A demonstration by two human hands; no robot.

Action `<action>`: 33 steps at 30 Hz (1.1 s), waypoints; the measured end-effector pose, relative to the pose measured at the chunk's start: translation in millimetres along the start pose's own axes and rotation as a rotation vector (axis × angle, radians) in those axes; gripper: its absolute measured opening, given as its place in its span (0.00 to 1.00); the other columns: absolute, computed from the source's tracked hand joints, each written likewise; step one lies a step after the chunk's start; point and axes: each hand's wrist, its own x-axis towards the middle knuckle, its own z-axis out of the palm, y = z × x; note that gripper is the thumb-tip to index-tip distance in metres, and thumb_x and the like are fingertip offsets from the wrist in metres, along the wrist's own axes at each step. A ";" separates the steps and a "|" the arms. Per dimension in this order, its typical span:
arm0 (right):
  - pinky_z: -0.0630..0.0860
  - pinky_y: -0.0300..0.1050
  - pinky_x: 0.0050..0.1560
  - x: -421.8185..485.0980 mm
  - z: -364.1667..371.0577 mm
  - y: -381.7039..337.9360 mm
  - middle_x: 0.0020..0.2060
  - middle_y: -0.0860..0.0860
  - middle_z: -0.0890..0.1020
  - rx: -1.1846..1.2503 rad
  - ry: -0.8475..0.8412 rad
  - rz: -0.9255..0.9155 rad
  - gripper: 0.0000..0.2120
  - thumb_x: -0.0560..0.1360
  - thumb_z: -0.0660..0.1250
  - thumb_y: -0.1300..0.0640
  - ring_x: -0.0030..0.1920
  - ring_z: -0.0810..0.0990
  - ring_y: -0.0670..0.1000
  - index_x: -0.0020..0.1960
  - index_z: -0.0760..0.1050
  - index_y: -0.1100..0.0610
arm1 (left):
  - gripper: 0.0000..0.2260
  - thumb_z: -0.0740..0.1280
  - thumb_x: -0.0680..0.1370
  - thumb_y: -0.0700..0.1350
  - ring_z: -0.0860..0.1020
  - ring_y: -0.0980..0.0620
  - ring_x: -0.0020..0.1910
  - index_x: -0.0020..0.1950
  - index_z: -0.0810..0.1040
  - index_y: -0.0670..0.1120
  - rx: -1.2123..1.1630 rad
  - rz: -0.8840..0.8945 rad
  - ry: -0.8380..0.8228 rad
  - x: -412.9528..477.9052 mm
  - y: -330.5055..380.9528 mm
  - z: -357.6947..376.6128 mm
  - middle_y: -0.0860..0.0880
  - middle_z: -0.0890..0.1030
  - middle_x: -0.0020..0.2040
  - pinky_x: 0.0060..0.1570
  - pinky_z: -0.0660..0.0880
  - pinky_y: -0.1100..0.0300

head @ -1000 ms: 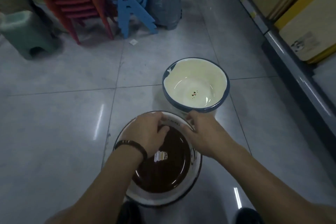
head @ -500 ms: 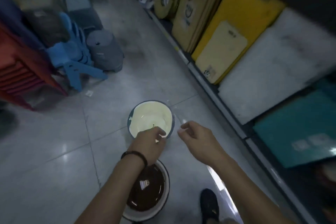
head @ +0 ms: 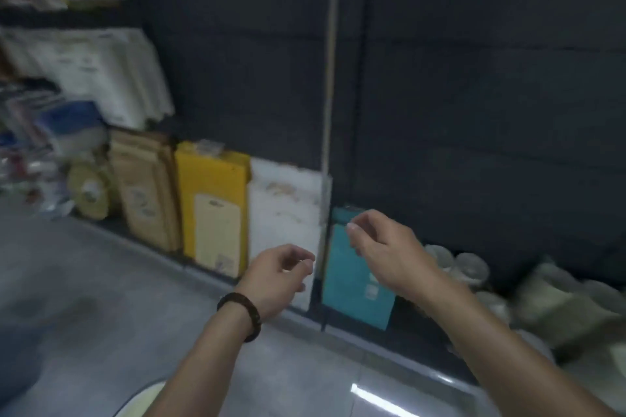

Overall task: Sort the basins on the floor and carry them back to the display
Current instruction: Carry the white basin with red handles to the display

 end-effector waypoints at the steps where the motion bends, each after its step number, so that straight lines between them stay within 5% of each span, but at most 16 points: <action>1: 0.80 0.53 0.52 2.9 -31.5 19.8 0.45 0.46 0.85 0.023 0.067 0.029 0.13 0.82 0.61 0.39 0.47 0.83 0.48 0.52 0.77 0.47 | 0.05 0.67 0.81 0.46 0.86 0.50 0.44 0.52 0.83 0.50 0.035 0.047 -0.035 20.5 25.6 24.6 0.50 0.86 0.49 0.37 0.77 0.65; 4: 0.82 0.56 0.53 4.9 -91.4 63.5 0.42 0.46 0.86 0.065 0.206 0.115 0.16 0.79 0.60 0.36 0.45 0.84 0.48 0.48 0.78 0.46 | 0.05 0.67 0.81 0.47 0.85 0.51 0.44 0.51 0.83 0.50 0.098 0.145 -0.103 62.2 78.5 74.5 0.51 0.86 0.48 0.34 0.76 0.69; 9: 0.82 0.56 0.51 -13.3 -176.8 141.1 0.40 0.46 0.86 0.115 0.459 0.313 0.21 0.74 0.59 0.32 0.43 0.85 0.48 0.45 0.79 0.48 | 0.04 0.68 0.78 0.49 0.84 0.55 0.44 0.47 0.83 0.54 0.232 0.324 -0.310 119.5 153.0 188.6 0.56 0.85 0.43 0.53 0.82 0.50; 13: 0.82 0.59 0.52 -41.0 -223.3 190.9 0.38 0.49 0.86 0.154 0.671 0.469 0.26 0.70 0.58 0.30 0.43 0.86 0.51 0.44 0.80 0.51 | 0.04 0.69 0.77 0.48 0.85 0.54 0.43 0.46 0.84 0.54 0.264 0.439 -0.535 139.2 201.5 286.5 0.56 0.86 0.43 0.52 0.83 0.50; 16: 0.82 0.58 0.54 -79.4 -249.7 214.7 0.40 0.48 0.87 0.175 0.838 0.608 0.19 0.74 0.62 0.35 0.45 0.86 0.50 0.45 0.80 0.49 | 0.04 0.69 0.77 0.50 0.85 0.53 0.42 0.46 0.84 0.54 0.297 0.527 -0.726 135.9 227.2 355.7 0.55 0.86 0.42 0.48 0.83 0.50; 22: 0.83 0.56 0.53 -199.6 -258.3 228.8 0.41 0.48 0.87 0.233 1.215 0.944 0.14 0.78 0.63 0.39 0.44 0.86 0.50 0.46 0.80 0.48 | 0.04 0.70 0.79 0.50 0.81 0.51 0.39 0.47 0.81 0.51 0.394 0.709 -1.124 85.4 259.4 471.6 0.51 0.83 0.41 0.37 0.76 0.60; 29: 0.83 0.54 0.55 -340.6 -209.6 228.0 0.44 0.47 0.87 0.371 1.617 1.230 0.11 0.81 0.64 0.46 0.45 0.87 0.49 0.49 0.82 0.50 | 0.05 0.67 0.80 0.50 0.82 0.50 0.39 0.50 0.80 0.50 0.526 0.851 -1.535 -39.0 248.1 569.5 0.49 0.83 0.43 0.38 0.79 0.56; 33: 0.84 0.54 0.53 -414.4 -195.4 252.3 0.45 0.47 0.87 0.416 1.740 1.306 0.11 0.81 0.64 0.44 0.45 0.86 0.48 0.50 0.81 0.49 | 0.06 0.66 0.81 0.51 0.83 0.48 0.47 0.53 0.80 0.51 0.625 0.930 -1.690 -127.0 231.9 617.8 0.50 0.83 0.48 0.47 0.82 0.53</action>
